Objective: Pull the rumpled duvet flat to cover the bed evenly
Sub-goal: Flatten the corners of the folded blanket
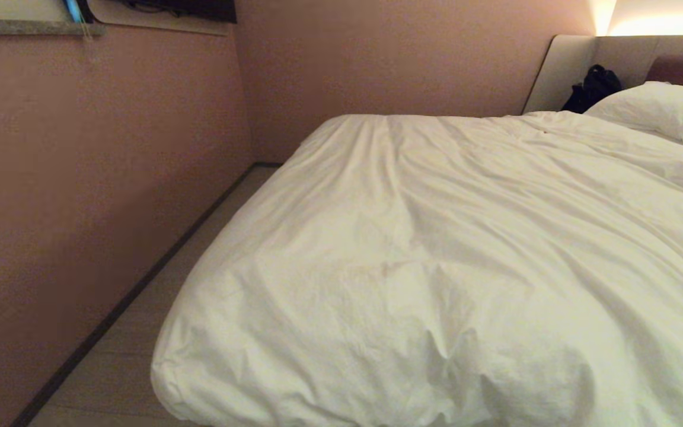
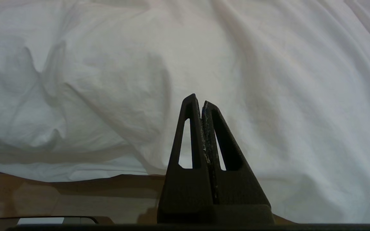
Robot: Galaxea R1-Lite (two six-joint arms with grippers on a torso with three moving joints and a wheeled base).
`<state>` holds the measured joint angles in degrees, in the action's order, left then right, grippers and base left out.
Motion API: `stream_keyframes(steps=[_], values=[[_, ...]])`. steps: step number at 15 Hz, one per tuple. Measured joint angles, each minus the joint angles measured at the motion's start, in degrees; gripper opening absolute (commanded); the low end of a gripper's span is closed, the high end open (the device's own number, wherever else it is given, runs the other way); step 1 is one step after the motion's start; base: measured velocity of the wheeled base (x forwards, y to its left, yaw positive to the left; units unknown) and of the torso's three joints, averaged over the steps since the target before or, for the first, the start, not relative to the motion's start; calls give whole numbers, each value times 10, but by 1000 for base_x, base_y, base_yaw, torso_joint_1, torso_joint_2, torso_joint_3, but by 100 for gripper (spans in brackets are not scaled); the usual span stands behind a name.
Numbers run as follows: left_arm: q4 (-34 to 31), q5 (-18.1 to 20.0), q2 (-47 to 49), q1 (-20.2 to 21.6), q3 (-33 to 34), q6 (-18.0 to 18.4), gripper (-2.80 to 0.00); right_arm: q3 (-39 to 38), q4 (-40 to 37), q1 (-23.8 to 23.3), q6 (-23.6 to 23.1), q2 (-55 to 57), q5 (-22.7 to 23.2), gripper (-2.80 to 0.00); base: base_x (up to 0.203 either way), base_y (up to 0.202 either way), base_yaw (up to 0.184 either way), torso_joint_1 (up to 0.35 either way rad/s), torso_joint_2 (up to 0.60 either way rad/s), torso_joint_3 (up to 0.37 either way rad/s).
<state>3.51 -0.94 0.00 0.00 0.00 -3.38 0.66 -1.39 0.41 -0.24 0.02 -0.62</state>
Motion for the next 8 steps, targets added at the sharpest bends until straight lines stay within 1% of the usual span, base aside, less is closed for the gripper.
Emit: stream_keyframes(steps=[8], values=[[0, 0, 0, 0, 0, 0, -280, 0, 0, 0, 0, 0, 0, -280, 0, 0, 0, 0, 0, 0]])
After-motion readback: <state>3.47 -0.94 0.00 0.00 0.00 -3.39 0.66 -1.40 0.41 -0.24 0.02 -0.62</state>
